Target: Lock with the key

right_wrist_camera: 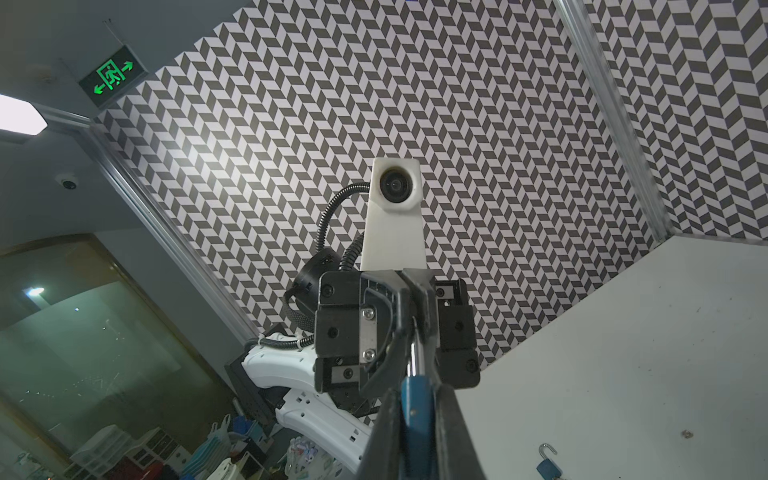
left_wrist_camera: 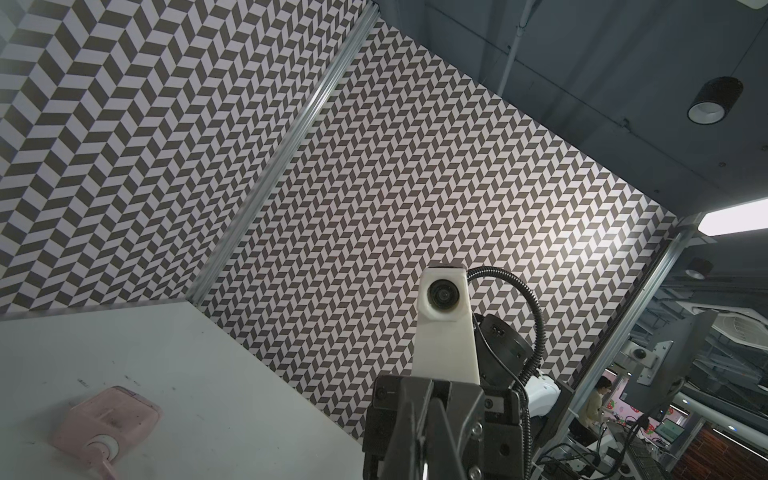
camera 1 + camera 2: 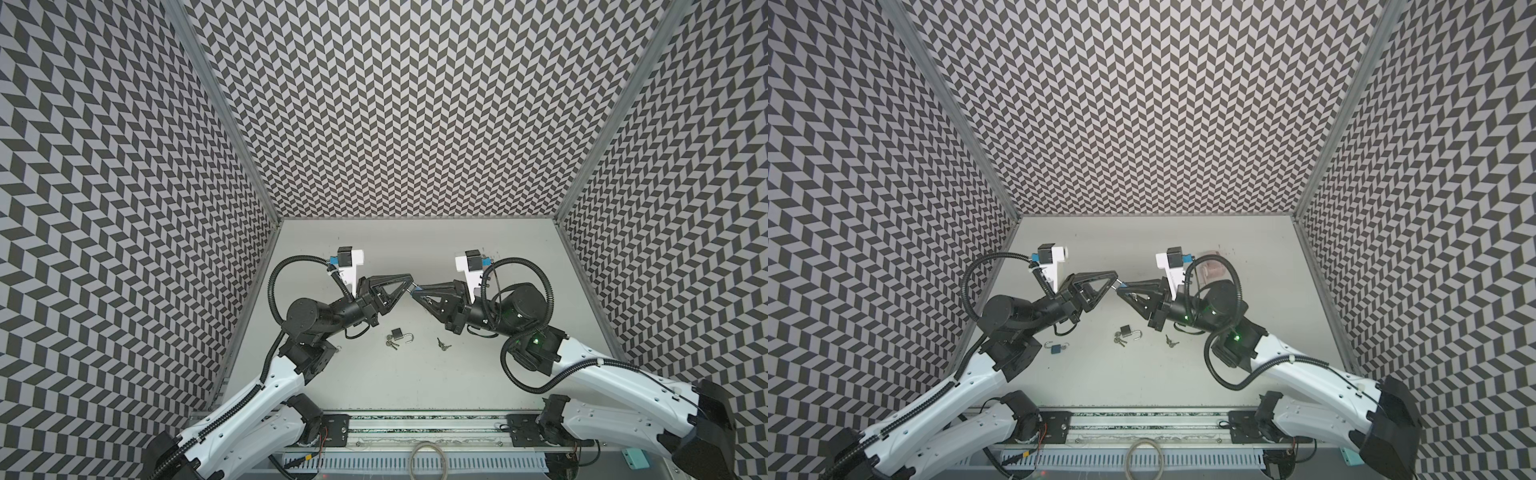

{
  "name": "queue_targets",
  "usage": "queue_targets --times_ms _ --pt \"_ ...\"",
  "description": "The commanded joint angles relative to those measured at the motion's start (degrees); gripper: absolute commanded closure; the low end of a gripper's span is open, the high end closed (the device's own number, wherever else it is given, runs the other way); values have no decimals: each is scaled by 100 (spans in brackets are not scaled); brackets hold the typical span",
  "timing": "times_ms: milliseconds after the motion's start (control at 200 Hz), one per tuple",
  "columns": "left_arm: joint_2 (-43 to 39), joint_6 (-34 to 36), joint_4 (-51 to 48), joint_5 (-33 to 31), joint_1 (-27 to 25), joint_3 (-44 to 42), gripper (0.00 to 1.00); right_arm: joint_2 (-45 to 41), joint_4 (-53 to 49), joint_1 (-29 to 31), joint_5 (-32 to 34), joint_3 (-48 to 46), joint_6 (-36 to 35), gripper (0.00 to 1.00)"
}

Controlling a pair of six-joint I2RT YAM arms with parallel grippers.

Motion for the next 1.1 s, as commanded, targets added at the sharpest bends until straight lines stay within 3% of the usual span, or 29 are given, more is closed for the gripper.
queue_targets --times_ms 0,155,310,406,526,736,936,1091 --pt "-61 77 186 177 -28 166 100 -54 214 -22 207 38 -38 100" --pt "93 -49 546 237 -153 -5 100 104 538 -22 99 162 241 100" --pt "551 175 766 -165 -1184 -218 100 450 797 -57 -24 746 297 100" --pt "735 11 1148 -248 -1392 -494 100 530 886 -57 -158 1097 330 100" --pt "756 -17 1209 -215 -1413 -579 100 462 734 -57 -57 1232 179 100" --pt "265 322 496 -189 -1156 -326 100 -71 252 -382 313 779 -160 100" --pt "-189 603 -209 150 -754 37 100 -40 -1022 -672 -1117 1102 -1039 100" --pt "-560 928 -1116 23 -290 326 62 -212 -2039 -788 -1462 1220 -1615 100"
